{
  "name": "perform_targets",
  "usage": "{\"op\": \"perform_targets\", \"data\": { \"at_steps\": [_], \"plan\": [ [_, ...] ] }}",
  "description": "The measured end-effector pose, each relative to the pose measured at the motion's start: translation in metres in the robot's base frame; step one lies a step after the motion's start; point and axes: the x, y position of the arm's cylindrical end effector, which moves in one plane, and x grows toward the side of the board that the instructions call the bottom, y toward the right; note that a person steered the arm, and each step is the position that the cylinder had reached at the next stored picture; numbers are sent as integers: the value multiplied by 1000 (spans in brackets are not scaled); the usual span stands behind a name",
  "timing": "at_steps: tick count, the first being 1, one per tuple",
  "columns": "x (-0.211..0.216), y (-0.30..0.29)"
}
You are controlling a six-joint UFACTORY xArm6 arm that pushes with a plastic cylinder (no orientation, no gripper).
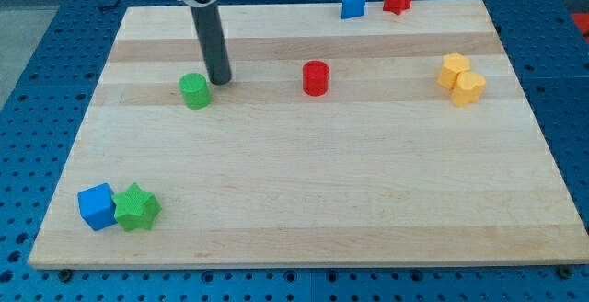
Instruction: Point at the red circle
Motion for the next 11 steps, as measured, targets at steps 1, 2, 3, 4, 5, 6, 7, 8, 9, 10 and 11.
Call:
{"op": "perform_targets", "data": {
  "at_steps": [1, 2, 3, 4, 5, 6, 7, 8, 9, 10, 11],
  "plan": [
    [32, -43],
    [85, -79],
    [121, -84],
    [129, -83],
    [100, -61],
    [49, -14],
    [2, 62],
    [-38, 137],
    [-55, 216],
    [-40, 241],
    [-12, 222]
  ]
}}
